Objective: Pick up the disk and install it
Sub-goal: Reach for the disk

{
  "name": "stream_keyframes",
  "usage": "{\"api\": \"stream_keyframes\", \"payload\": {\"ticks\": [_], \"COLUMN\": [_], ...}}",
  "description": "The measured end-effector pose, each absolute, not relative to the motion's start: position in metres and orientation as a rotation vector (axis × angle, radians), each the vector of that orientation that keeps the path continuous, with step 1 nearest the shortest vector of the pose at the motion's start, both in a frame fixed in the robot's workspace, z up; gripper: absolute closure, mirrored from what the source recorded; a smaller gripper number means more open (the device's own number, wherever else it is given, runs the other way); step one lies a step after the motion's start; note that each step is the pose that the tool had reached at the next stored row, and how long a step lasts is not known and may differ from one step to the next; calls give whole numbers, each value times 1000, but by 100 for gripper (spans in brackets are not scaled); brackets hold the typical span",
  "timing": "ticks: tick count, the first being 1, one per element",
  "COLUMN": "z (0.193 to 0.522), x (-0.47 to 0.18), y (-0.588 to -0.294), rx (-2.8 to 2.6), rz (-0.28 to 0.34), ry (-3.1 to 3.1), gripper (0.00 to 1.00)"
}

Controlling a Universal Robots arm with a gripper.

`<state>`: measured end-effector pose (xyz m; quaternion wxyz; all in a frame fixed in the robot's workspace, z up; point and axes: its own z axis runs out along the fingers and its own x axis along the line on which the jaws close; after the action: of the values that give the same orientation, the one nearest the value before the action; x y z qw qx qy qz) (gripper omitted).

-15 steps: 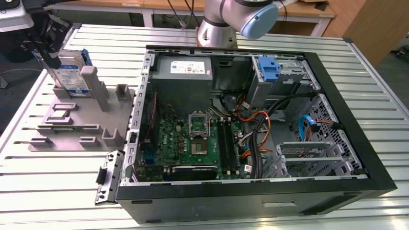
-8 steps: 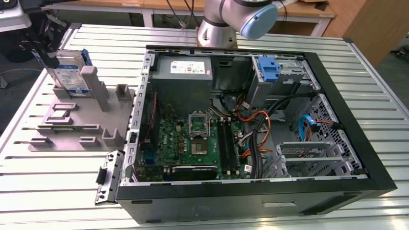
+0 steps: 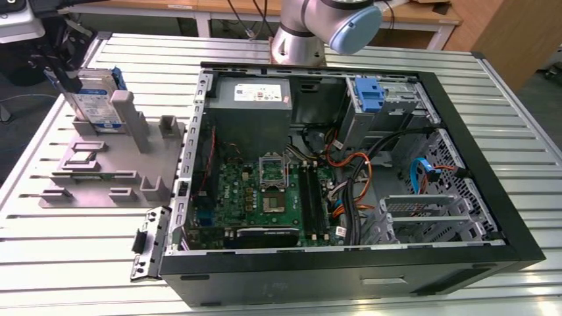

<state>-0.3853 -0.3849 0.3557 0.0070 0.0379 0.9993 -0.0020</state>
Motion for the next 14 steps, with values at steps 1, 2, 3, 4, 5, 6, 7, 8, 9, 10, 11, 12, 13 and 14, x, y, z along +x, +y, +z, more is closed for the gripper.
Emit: {"api": "stream_keyframes", "payload": {"ticks": [1,2,3,4,5,6,7,8,9,10,11,12,13,14], "z": [356,355,355,355,355,355,355,355,355,355,354,354,353,352], "x": [-385,-385,-385,-385,-385,-385,-385,-385,-385,-385,-385,-386,-386,-386], "y": [-384,-384,-383,-383,-383,-383,-382,-382,-382,-382,-382,-382,-382,-382], "rx": [119,118,118,119,119,119,119,119,119,119,119,119,119,119], "rz": [-3,2,8,15,24,33,43,45,45,45,46,46,46,45], "ry": [3125,3126,3126,3126,3126,3126,3126,3126,3126,3126,3126,3126,3126,3126], "gripper": [90,90,90,90,90,90,90,90,90,90,90,90,90,90]}}
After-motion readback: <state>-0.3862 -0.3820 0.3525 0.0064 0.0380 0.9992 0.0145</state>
